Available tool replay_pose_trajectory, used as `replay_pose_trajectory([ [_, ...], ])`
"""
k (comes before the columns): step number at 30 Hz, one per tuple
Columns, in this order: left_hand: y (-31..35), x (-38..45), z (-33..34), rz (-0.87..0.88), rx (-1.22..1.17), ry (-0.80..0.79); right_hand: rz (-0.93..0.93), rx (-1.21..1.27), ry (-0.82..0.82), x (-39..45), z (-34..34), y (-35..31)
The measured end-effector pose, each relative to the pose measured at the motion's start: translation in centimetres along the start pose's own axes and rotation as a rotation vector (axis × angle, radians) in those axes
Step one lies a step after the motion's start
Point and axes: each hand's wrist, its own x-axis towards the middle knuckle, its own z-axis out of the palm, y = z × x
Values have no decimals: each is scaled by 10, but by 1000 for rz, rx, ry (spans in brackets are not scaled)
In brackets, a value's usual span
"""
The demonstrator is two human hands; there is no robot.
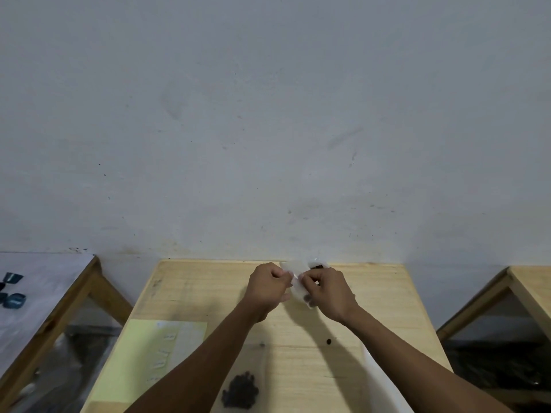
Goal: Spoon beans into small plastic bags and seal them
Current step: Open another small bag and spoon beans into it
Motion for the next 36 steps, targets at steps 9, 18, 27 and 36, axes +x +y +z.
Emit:
replay_pose_trajectory([
  [9,-15,-12,-6,223,448,-12,-22,-146,82,4,-5,23],
  [18,-9,-17,-6,231,654,-183,-209,-212,329,-5,-1,15],
  [27,-13,-32,-5,513,475,-132,32,329,266,-10,-19,-1],
  [36,-51,-30,0,744,719,121,369,733,142,-13,-19,9],
])
